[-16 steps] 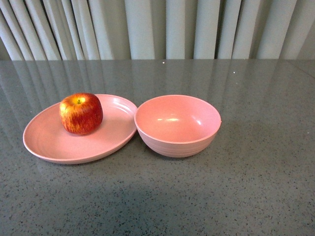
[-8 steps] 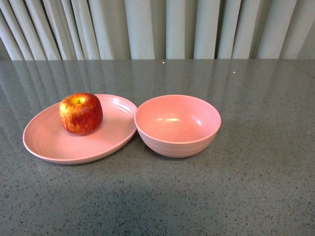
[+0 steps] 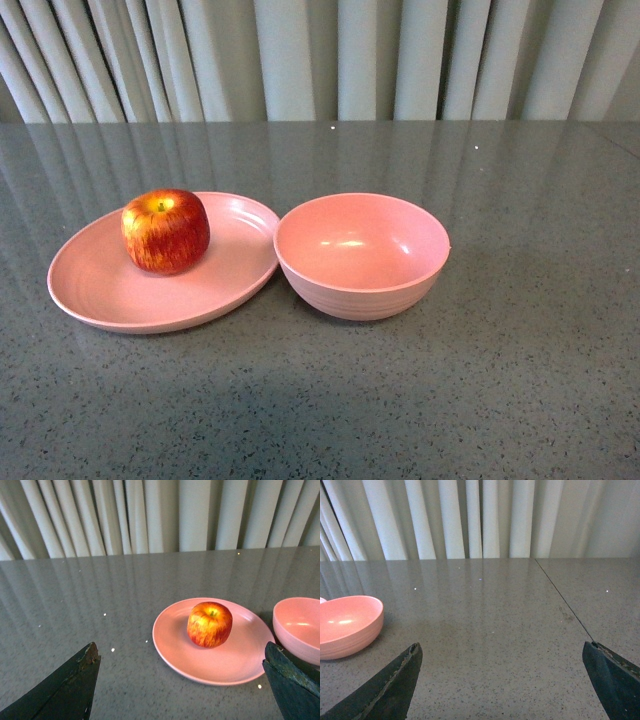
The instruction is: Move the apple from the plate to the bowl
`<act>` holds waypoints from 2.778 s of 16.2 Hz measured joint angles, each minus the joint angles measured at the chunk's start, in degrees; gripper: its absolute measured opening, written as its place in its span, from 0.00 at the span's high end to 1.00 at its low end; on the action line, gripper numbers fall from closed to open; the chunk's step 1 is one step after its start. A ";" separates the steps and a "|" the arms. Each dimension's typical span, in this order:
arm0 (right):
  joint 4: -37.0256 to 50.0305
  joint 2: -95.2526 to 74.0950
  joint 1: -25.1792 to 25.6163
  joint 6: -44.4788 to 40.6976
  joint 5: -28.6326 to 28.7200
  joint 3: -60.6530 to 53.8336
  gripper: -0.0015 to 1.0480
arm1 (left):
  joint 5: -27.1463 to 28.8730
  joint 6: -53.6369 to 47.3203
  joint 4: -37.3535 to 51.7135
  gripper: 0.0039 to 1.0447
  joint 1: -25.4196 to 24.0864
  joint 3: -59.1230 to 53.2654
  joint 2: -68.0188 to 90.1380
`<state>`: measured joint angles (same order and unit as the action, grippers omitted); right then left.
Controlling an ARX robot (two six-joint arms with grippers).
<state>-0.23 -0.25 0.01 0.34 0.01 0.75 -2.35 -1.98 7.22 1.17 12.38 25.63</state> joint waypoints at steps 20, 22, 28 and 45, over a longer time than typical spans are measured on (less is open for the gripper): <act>-0.02 0.00 0.00 0.00 0.00 0.00 0.06 | -4.87 3.10 13.00 0.06 7.34 37.07 76.30; -0.02 0.00 0.00 0.00 0.00 0.00 0.06 | -4.72 3.13 12.94 0.06 7.37 37.55 77.31; -0.02 0.00 0.00 0.00 0.00 0.00 0.06 | -4.50 3.04 12.92 0.34 7.37 37.55 75.95; -0.02 0.00 0.00 0.00 0.00 0.00 0.06 | -0.92 6.16 10.69 0.35 29.35 42.88 72.50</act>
<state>-0.25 -0.25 0.01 0.34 0.01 0.75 -3.27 4.19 17.91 30.52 55.27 98.13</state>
